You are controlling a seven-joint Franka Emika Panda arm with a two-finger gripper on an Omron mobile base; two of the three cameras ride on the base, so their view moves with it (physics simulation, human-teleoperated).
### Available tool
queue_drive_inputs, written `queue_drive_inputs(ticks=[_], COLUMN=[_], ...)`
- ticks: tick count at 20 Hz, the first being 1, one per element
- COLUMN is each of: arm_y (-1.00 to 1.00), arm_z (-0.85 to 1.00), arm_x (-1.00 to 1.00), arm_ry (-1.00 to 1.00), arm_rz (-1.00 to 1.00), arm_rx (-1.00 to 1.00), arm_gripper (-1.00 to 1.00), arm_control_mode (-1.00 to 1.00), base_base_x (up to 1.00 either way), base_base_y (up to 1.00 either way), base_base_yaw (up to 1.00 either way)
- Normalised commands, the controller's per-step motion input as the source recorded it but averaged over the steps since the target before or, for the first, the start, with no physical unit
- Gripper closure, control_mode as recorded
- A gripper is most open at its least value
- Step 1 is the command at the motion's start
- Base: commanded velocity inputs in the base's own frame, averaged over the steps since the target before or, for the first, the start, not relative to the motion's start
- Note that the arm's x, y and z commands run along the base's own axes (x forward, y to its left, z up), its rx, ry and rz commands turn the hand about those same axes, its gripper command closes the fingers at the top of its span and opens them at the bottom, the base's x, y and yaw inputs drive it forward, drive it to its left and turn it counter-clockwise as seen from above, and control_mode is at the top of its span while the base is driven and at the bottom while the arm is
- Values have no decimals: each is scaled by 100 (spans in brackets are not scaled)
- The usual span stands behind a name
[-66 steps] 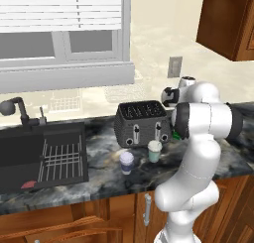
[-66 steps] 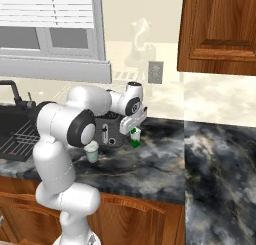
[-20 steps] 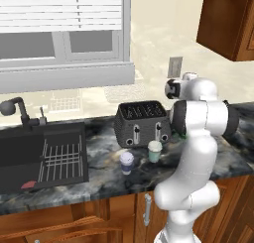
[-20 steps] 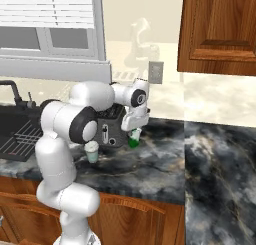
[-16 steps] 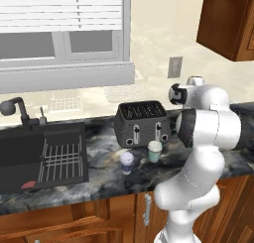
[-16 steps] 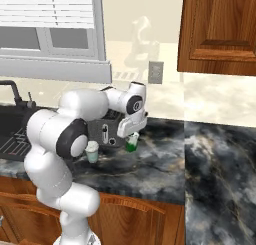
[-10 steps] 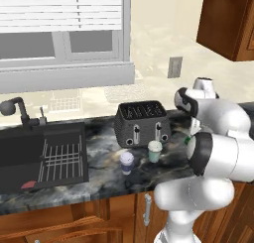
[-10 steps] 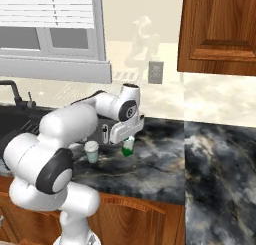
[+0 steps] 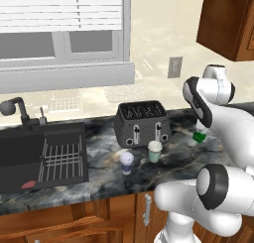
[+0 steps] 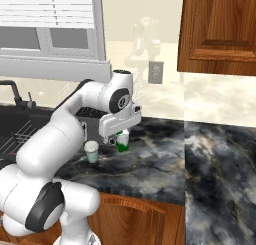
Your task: Move the drinks to the dining counter.
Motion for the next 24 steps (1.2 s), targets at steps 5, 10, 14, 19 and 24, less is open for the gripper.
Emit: queue_drive_inputs(ticks=[5, 10, 14, 19, 24], arm_y=[0, 0, 0, 0, 0], arm_z=[92, 67, 51, 19, 18], arm_x=[-35, -31, -17, -18, -8], arm_ry=[3, 4, 0, 0, 0], arm_rz=[-6, -2, -1, 0, 0], arm_rx=[0, 0, 0, 0, 0], arm_gripper=[100, 100, 100, 100, 100], arm_control_mode=[-100, -100, -100, -100, -100], base_base_x=[0, 0, 0, 0, 0], base_base_y=[0, 0, 0, 0, 0], base_base_yaw=[0, 0, 0, 0, 0])
